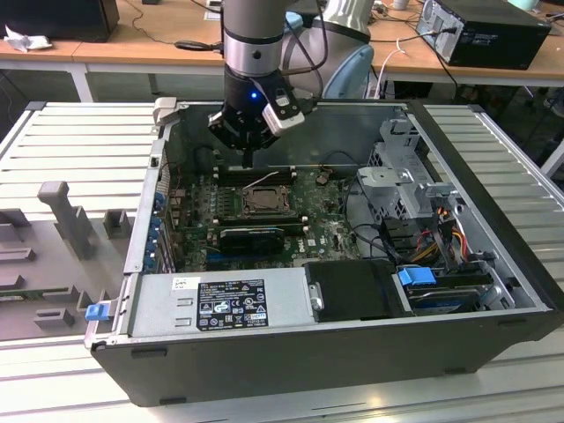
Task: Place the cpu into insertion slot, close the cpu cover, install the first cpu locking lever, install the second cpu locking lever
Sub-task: 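Install the first cpu locking lever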
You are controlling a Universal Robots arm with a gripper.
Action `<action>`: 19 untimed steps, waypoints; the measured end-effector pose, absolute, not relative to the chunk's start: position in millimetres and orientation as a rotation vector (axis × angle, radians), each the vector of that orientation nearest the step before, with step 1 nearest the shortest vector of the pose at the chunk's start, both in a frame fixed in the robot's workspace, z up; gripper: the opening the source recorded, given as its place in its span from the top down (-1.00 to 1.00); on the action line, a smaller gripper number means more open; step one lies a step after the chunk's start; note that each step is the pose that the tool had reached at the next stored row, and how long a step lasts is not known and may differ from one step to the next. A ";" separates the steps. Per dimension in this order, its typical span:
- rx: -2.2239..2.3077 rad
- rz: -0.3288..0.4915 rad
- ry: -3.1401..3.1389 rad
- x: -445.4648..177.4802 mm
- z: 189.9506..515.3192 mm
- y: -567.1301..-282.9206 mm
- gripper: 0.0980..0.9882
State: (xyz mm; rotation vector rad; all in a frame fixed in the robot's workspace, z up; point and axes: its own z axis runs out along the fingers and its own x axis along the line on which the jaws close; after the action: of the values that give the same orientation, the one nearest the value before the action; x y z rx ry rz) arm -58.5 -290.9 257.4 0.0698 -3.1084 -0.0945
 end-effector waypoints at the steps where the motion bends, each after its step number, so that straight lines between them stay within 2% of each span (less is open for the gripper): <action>1: 0.070 -0.094 -3.108 -58.0 257.4 -290.9 0.98; 6: 0.070 -0.103 -3.108 -47.4 256.8 -291.0 0.98; 10: 0.072 -0.187 -3.115 -46.8 256.1 -291.3 0.98; 19: 0.077 -0.187 -3.151 -46.7 243.8 -292.9 0.98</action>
State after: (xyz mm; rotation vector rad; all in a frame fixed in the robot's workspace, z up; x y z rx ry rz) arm -46.7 -292.9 243.8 0.0766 -3.1513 -0.1875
